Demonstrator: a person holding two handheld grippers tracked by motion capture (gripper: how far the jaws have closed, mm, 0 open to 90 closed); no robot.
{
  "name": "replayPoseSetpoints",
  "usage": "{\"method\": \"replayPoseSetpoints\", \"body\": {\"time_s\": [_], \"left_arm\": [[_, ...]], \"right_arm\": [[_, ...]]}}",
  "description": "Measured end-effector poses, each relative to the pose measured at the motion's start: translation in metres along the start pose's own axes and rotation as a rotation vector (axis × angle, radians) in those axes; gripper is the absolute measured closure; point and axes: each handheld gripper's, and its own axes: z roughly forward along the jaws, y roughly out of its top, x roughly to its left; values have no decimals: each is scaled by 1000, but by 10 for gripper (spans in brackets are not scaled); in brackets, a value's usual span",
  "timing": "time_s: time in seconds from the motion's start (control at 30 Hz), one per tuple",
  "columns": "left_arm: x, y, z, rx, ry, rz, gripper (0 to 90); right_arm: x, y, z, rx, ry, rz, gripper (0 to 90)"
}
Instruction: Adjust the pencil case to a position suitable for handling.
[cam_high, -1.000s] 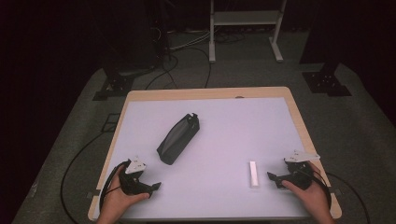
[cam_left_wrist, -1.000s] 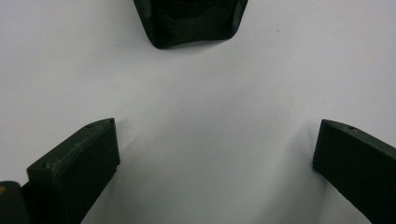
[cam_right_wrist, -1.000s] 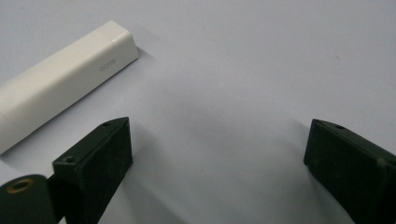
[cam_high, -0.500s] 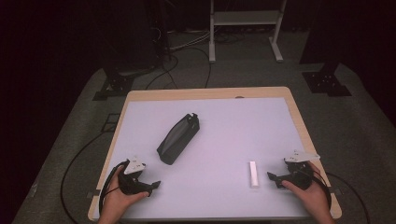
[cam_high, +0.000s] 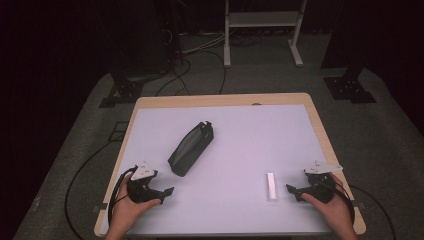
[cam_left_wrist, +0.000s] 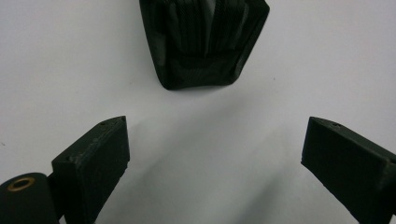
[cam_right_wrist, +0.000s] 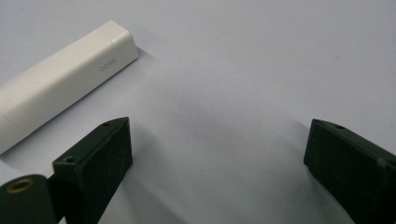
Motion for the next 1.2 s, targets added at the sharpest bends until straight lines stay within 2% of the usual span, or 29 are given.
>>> {"method": "replayPoseSetpoints", "body": {"time_s": [0.1,0.6,0.83,0.93,1.2], "left_arm": [[3,5,-2,-22,-11,-20,114],[13,41,-5,-66,-12,-30,141],[19,56,-2,-70,-8,-42,148],[19,62,0,-56,9,-33,152],[25,81,4,-79,0,-46,250]], "right_arm": [[0,0,0,0,0,0,67],[0,0,0,0,0,1,67],[0,0,0,0,0,1,67],[0,0,0,0,0,1,67],[0,0,0,0,0,1,67]]}}
